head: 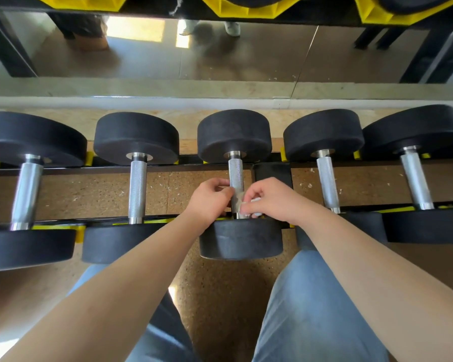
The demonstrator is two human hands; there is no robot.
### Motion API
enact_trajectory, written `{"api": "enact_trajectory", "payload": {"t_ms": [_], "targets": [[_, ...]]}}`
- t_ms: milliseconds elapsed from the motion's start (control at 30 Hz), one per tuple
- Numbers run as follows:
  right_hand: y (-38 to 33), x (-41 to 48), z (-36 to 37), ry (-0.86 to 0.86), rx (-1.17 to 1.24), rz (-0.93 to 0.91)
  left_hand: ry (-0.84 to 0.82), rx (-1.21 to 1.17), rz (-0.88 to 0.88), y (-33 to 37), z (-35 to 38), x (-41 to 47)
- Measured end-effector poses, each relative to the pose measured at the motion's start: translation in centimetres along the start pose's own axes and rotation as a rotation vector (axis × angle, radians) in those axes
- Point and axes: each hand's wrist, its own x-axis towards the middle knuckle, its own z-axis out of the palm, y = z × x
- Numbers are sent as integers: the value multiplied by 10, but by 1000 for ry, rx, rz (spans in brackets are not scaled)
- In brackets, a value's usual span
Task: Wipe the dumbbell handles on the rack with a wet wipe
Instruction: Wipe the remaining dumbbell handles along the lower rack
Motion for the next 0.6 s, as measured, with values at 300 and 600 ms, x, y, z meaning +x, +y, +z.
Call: {"api": "enact_trajectory", "payload": {"t_ms": [300,600], "targets": [[-19,23,7,450,-2,-121,-21,-103,-70,4,-2,-4],[-23,17,1,227,-91,-103,-14,-182,-73,2,-3,-5]]}}
